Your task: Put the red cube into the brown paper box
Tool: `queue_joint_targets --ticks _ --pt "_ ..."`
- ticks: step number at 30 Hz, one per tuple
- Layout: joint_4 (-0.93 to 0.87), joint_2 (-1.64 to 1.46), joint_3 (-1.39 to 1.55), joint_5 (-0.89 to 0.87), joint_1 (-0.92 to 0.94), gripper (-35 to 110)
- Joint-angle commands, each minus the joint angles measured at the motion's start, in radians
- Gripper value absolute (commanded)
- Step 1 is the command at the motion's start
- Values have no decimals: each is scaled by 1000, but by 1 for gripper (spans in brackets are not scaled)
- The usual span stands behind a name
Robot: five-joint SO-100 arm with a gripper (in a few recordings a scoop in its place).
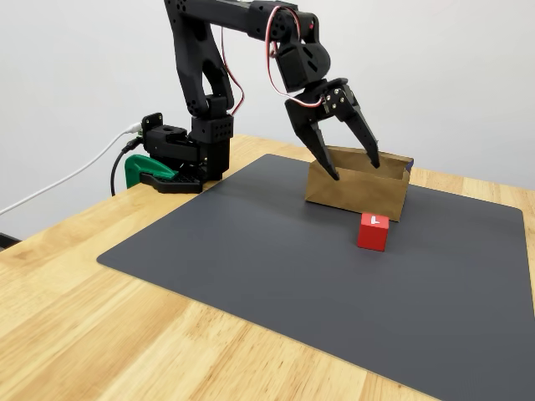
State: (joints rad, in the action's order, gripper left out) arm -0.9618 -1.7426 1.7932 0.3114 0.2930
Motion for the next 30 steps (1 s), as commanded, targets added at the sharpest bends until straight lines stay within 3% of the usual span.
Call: queue_joint_targets --ticks 1,17,30 --pt "0 84 -66 8 17 25" --pt "-66 436 -341 20 -8 28" --pt "-232 591 -543 35 -41 28"
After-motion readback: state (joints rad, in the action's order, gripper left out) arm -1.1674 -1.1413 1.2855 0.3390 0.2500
